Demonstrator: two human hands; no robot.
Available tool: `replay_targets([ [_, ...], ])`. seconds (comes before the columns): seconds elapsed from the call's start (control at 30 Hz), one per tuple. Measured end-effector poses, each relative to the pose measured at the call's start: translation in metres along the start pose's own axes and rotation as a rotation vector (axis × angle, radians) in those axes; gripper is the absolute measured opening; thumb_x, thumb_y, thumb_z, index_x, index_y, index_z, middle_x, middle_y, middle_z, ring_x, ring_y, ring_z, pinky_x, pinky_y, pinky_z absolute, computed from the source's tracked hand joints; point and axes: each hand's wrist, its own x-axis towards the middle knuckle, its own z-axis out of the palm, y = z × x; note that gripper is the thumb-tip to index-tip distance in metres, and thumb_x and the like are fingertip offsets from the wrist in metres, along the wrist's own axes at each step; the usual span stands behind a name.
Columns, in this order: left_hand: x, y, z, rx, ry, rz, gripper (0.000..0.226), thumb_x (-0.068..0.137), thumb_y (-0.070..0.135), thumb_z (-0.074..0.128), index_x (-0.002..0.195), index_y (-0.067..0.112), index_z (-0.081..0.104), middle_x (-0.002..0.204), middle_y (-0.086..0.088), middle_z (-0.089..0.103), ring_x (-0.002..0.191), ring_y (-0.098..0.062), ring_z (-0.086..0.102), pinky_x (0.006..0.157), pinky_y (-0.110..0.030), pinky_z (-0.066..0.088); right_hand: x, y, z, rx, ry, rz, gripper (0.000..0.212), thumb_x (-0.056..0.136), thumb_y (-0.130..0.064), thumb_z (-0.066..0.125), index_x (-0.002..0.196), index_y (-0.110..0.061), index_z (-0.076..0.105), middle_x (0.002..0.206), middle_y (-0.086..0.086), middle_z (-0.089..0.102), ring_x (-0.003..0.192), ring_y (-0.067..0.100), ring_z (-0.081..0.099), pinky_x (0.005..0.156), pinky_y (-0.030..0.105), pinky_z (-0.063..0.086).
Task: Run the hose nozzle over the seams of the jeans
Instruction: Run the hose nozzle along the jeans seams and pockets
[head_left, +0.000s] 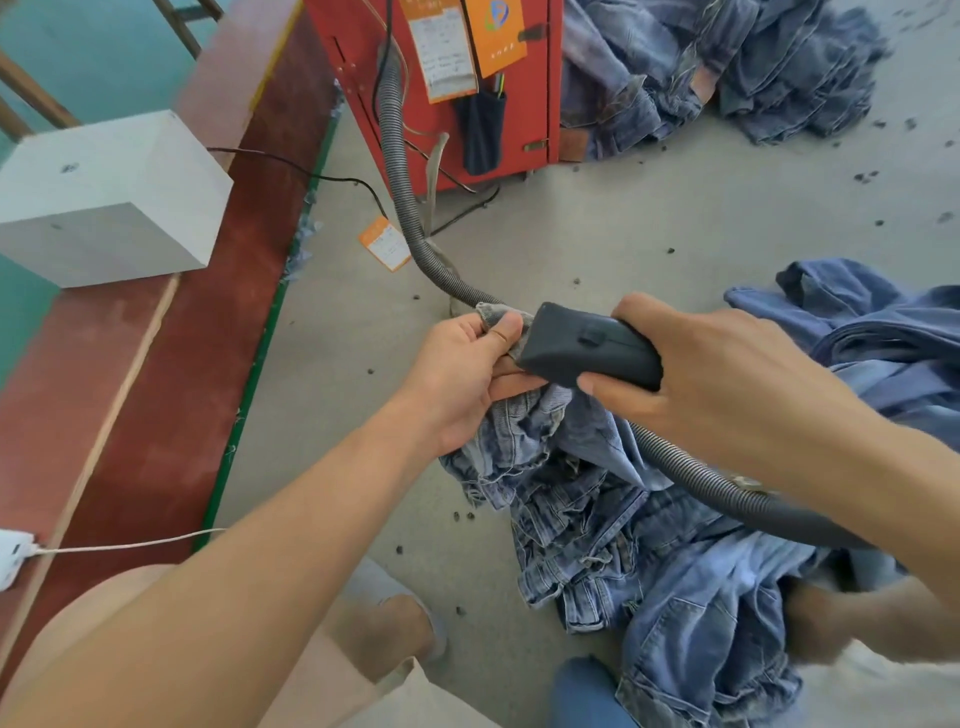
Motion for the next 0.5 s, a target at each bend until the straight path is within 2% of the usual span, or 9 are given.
replay_targets([
  [0.07, 0.0, 0.001, -0.001, -0.008, -0.002, -0.001, 0.02, 0.109, 0.013, 0.048, 0.111, 0.001, 0.064, 0.09, -0.011, 0.079, 0.077, -0.019, 0.077, 0.063, -0.026, 0.061, 0.003, 0.005, -0.005, 0.025, 0.017, 0.032, 0.034, 0.085, -0.066, 0.054, 0.09, -0.032, 0.048, 0.059, -0.012, 0.055, 0.049, 0.004, 0.052, 0.045, 0.027, 0.037],
  [0.17, 0.002, 0.006, -0.005, -0.039, 0.033, 0.003, 0.018, 0.108, 0.012, 0.05, 0.105, 0.003, 0.066, 0.086, -0.01, 0.079, 0.075, -0.017, 0.077, 0.062, -0.026, 0.061, 0.002, 0.021, -0.018, 0.065, 0.002, 0.093, 0.033, 0.082, -0.067, 0.059, 0.088, -0.035, 0.052, 0.058, -0.011, 0.058, 0.047, 0.005, 0.054, 0.048, 0.028, 0.04],
  [0.27, 0.001, 0.003, -0.003, -0.042, 0.004, -0.007, 0.02, 0.108, 0.013, 0.05, 0.103, 0.004, 0.067, 0.089, -0.011, 0.079, 0.078, -0.02, 0.078, 0.064, -0.028, 0.062, 0.001, 0.018, -0.016, 0.075, -0.086, 0.074, 0.033, 0.081, -0.068, 0.058, 0.089, -0.036, 0.055, 0.061, -0.012, 0.061, 0.062, -0.002, 0.059, 0.049, 0.028, 0.042],
  [0.37, 0.0, -0.004, 0.002, -0.035, -0.03, -0.037, 0.021, 0.109, 0.013, 0.048, 0.107, 0.002, 0.066, 0.092, -0.011, 0.079, 0.08, -0.02, 0.078, 0.065, -0.026, 0.062, 0.008, 0.009, -0.003, 0.067, -0.062, 0.078, 0.032, 0.087, -0.064, 0.058, 0.093, -0.033, 0.053, 0.065, -0.01, 0.06, 0.052, 0.006, 0.055, 0.048, 0.028, 0.038],
  [0.5, 0.004, -0.001, -0.002, -0.087, 0.02, -0.031, 0.019, 0.108, 0.012, 0.05, 0.107, 0.002, 0.065, 0.087, -0.011, 0.079, 0.076, -0.018, 0.077, 0.063, -0.026, 0.061, 0.012, 0.021, -0.012, 0.071, 0.03, 0.164, 0.035, 0.09, -0.063, 0.057, 0.093, -0.029, 0.051, 0.067, -0.005, 0.059, 0.059, 0.016, 0.057, 0.052, 0.032, 0.042],
])
